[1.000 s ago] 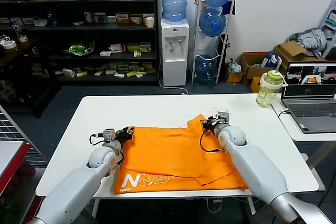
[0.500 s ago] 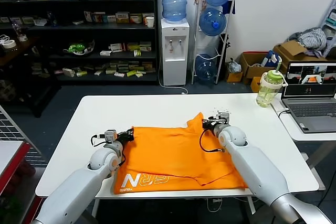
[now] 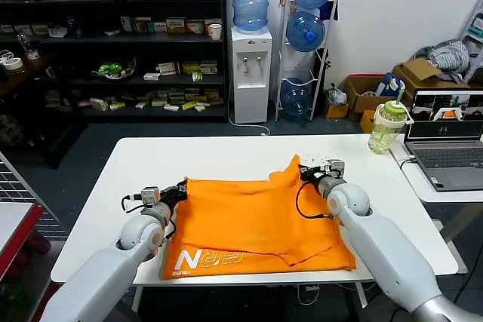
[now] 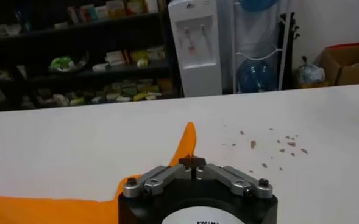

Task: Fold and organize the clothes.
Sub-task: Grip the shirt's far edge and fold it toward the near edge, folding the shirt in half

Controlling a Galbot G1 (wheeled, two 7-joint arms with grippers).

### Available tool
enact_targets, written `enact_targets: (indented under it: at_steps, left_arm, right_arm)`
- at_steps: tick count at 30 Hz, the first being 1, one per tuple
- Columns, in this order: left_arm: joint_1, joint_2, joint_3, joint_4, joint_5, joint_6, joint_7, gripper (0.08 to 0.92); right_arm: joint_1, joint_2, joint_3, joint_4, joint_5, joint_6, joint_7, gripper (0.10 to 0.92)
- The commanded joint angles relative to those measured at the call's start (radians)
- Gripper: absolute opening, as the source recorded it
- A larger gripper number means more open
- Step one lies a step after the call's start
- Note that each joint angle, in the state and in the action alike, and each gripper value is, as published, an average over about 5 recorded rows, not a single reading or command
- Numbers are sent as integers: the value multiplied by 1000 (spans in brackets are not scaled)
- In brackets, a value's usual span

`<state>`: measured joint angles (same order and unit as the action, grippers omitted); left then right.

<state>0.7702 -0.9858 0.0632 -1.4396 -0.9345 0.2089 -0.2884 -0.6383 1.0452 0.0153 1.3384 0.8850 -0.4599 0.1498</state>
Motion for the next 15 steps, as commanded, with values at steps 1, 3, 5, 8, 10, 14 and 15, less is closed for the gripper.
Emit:
enact_targets:
  at_steps: [1, 3, 5, 8, 10, 14, 15]
  left_arm:
    - [150, 82, -62, -203, -9, -6, -16, 97]
    - [191, 100, -80, -246, -11, -6, -20, 97]
    - [236, 118, -97, -298, -13, -6, -25, 97]
    - [291, 141, -110, -366, -17, -6, -37, 97]
    - [315, 151, -113, -394, -18, -6, -43, 97]
    - [348, 154, -115, -431, -18, -7, -59, 97]
    - [353, 154, -115, -437, -18, -7, -63, 97]
  right_arm:
    - [-171, -134, 71, 268, 83, -56, 64, 124]
    - [-225, -163, 90, 320, 101, -69, 77, 124]
    - [-282, -191, 108, 376, 118, -81, 91, 124]
    - [-350, -228, 131, 453, 136, -91, 108, 124]
    - [-380, -243, 143, 487, 142, -94, 116, 124]
    - [-434, -259, 172, 543, 152, -105, 137, 124]
    - [-446, -262, 179, 555, 155, -108, 143, 124]
